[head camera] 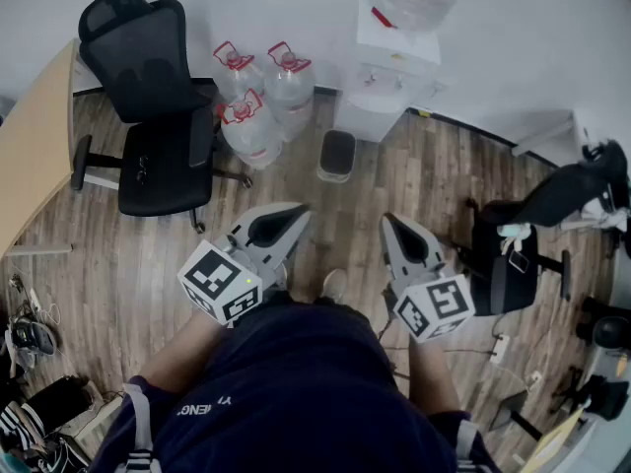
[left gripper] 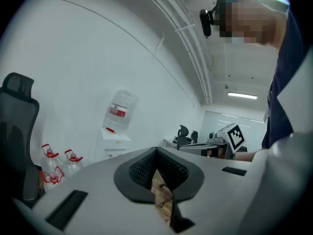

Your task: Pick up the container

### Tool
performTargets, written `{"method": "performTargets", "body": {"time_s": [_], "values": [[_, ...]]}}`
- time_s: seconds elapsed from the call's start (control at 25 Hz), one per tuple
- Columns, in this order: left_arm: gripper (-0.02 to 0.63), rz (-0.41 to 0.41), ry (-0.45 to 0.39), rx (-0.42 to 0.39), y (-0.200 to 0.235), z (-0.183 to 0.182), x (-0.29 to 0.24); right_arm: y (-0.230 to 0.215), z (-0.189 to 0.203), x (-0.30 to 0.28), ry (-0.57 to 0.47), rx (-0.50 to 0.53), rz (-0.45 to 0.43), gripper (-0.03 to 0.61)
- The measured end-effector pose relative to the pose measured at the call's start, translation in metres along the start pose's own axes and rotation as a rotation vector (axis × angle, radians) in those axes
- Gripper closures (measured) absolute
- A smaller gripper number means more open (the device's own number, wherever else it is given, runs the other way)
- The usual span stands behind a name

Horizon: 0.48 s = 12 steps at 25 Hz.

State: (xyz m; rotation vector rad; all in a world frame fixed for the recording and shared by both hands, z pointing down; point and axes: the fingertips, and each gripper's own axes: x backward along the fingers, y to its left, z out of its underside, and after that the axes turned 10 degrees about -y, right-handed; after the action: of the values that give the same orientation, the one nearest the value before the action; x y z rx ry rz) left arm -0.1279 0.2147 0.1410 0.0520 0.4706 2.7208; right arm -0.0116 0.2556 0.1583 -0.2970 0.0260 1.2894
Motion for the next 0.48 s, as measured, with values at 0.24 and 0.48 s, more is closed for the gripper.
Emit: {"method": "performTargets", "body": {"time_s": [0.24,0.48], "values": [[0.591,-0.015,0.001,0.0,0.007,0.003,-0.002,-0.005,0.003,-0.002,-0.001,-0.016,0.004,0.572],[0.591,-0.067,0.035,0.004,0.027,0.024,-0.001,-0.035,0.023,0.004,0.022,-0.061,0.071,0.572]]}}
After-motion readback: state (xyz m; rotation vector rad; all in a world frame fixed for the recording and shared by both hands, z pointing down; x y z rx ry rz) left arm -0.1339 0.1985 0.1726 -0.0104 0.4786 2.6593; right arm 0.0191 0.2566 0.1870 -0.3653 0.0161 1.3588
